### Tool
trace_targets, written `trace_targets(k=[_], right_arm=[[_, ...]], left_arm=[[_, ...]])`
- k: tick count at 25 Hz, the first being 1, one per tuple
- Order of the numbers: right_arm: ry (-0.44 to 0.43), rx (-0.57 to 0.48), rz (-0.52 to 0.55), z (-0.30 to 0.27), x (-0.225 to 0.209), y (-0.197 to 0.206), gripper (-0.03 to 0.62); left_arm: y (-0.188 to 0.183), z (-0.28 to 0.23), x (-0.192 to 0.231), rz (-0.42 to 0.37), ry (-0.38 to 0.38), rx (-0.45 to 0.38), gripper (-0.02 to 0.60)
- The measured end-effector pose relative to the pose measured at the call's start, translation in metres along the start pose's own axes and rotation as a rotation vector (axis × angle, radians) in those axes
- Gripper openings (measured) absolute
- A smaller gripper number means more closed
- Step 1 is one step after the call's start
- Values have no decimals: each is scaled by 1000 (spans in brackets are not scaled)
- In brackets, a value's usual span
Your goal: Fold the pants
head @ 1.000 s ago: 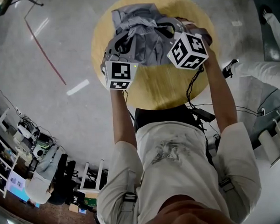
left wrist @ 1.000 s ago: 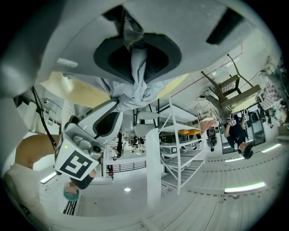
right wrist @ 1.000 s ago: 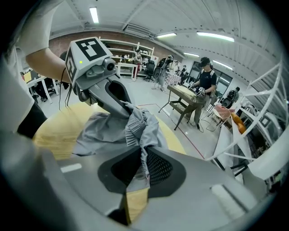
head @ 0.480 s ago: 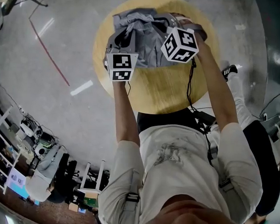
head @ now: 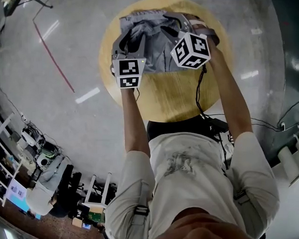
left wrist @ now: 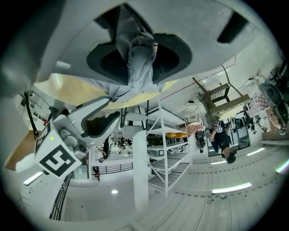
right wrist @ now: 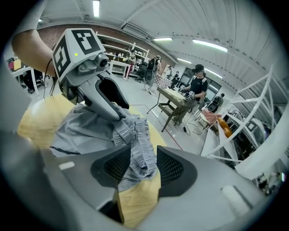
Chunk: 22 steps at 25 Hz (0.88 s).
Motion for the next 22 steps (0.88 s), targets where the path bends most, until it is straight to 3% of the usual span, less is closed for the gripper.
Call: trace_targets(k=[7,14,17,22], right_arm=[[41,-47,-29,20,3,-6,269],[71,-100,-91,49,14,-23,281],[92,-137,-116,63,22,-31,255],[141,-208,-150,95,33,-47,102]], left_arm=[[-11,25,2,32,-31,-51,264],[-33,64,1,45,-25,-149,244],[-37,81,-4,37,-31,-177,190],[-47,111,-16,11,-45,-223,129]])
Point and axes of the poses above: the fingertips, and each gripper's own axes: z backward along the fingers, x to its left, y out of its underside, the point moved 3 cm from there along z, backward along the fingers, and after that the axes turned 5 degrees about -y, right-handed, at the moved point
